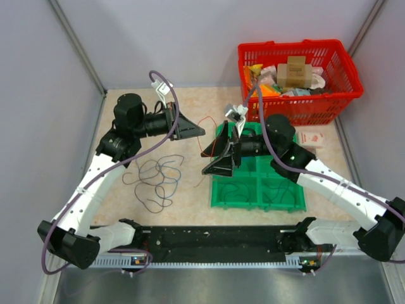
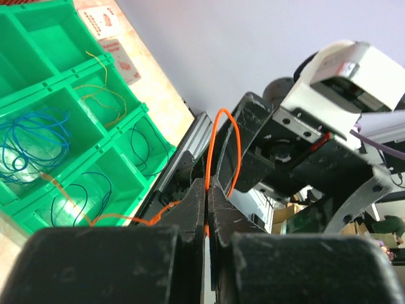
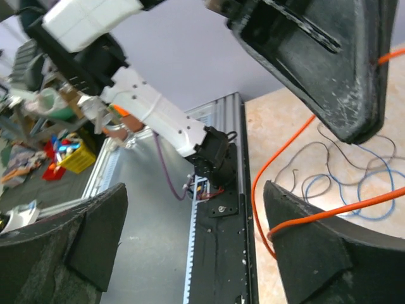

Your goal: Untangle the cables

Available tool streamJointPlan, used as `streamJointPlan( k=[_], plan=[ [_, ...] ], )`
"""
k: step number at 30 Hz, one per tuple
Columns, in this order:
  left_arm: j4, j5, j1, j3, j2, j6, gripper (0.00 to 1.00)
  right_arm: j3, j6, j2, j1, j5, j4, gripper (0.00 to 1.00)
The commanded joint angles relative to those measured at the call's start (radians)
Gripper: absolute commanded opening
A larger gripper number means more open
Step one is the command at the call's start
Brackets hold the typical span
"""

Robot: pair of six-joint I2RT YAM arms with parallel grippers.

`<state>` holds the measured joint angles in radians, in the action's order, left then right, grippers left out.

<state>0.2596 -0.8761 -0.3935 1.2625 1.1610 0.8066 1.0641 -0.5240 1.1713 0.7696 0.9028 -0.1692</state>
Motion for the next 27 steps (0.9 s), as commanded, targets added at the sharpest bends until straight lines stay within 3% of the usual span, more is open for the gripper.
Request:
streamJointPlan(
  k=[1,5,8,11,13,14,17,19,21,24,27],
  plan=[
    [-0.026,0.026,0.004,0.043,0.0,0.019,0.0,0.046,0.162,-0.032,0.069,-0.301,0.167,0.79],
    [-0.013,0.037,0.008,0.047,-0.009,0.025,0.0,0.013,0.199,-0.064,0.105,-0.502,0.195,0.49],
    [0.004,0.061,0.021,0.044,-0.021,0.022,0.0,0.034,0.191,-0.064,0.105,-0.567,0.214,0.03],
    [-0.016,0.051,0.03,0.032,-0.021,0.029,0.0,0.077,0.17,-0.032,0.103,-0.562,0.205,0.0],
    [0.0,0.055,0.041,0.034,-0.027,0.016,0.3,0.105,0.142,-0.012,0.094,-0.603,0.201,0.0],
    [0.039,0.083,0.056,0.04,-0.035,-0.009,0.39,0.12,0.131,0.001,0.07,-0.608,0.198,0.0],
    [0.179,0.225,0.14,0.04,-0.101,-0.092,0.54,0.161,0.127,0.025,-0.005,-0.64,0.206,0.0],
    [0.262,0.349,0.192,0.032,-0.158,-0.147,0.82,0.201,0.143,0.04,-0.05,-0.688,0.229,0.0],
    [0.358,0.522,0.217,0.029,-0.207,-0.202,0.98,0.237,0.159,0.068,-0.104,-0.706,0.234,0.0],
    [0.414,0.693,0.22,-0.012,-0.27,-0.256,0.99,0.289,0.214,0.129,-0.16,-0.734,0.229,0.0],
    [0.421,0.732,0.222,-0.077,-0.302,-0.271,0.96,0.266,0.3,0.186,-0.185,-0.768,0.179,0.0]
  ],
)
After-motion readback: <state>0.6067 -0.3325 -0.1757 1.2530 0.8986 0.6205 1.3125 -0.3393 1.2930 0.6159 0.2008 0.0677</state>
